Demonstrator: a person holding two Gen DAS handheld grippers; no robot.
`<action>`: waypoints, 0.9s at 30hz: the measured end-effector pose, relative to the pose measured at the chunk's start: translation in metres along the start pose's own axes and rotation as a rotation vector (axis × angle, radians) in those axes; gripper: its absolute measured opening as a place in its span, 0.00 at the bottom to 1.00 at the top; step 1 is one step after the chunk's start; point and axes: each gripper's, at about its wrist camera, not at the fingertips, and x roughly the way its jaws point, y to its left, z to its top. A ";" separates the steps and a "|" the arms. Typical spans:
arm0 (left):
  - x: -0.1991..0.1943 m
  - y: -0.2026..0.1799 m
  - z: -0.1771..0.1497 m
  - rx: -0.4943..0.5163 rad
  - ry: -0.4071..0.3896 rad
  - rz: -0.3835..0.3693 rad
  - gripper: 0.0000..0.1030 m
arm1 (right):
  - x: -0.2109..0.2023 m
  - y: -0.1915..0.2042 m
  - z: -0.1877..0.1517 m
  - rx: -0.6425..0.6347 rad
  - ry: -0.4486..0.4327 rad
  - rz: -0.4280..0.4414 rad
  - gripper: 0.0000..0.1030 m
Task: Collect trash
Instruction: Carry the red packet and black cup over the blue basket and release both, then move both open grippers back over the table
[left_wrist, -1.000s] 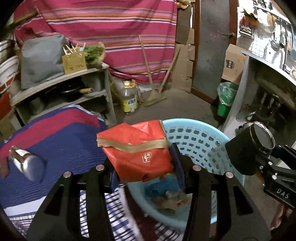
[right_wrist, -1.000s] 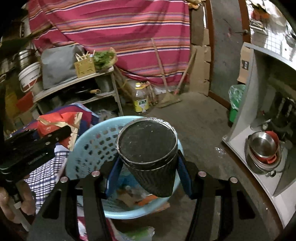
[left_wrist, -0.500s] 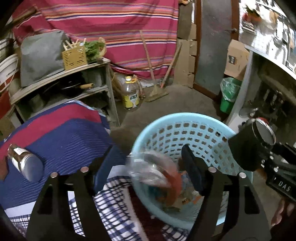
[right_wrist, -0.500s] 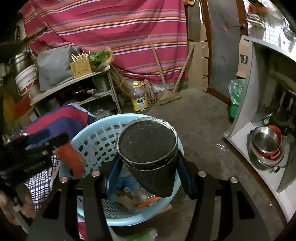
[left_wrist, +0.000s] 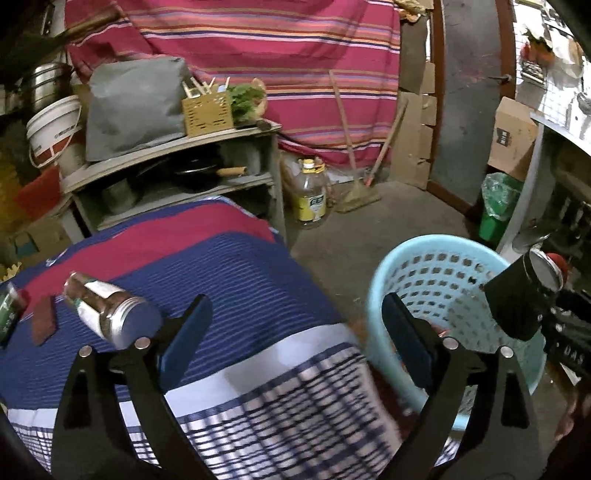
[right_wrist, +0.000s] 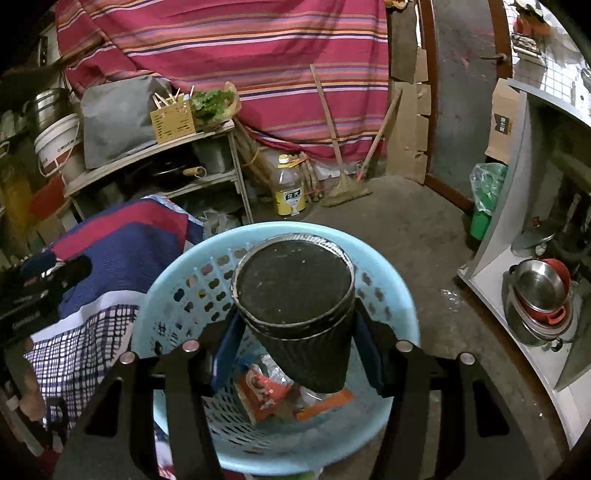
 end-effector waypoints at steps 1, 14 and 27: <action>0.000 0.006 0.000 -0.008 0.001 0.007 0.88 | 0.004 0.004 0.001 0.001 0.003 0.004 0.56; -0.046 0.109 0.003 -0.143 -0.028 0.103 0.92 | -0.011 0.042 0.005 -0.038 -0.043 -0.037 0.80; -0.156 0.237 -0.044 -0.218 -0.086 0.367 0.95 | -0.072 0.178 -0.004 -0.173 -0.113 0.202 0.83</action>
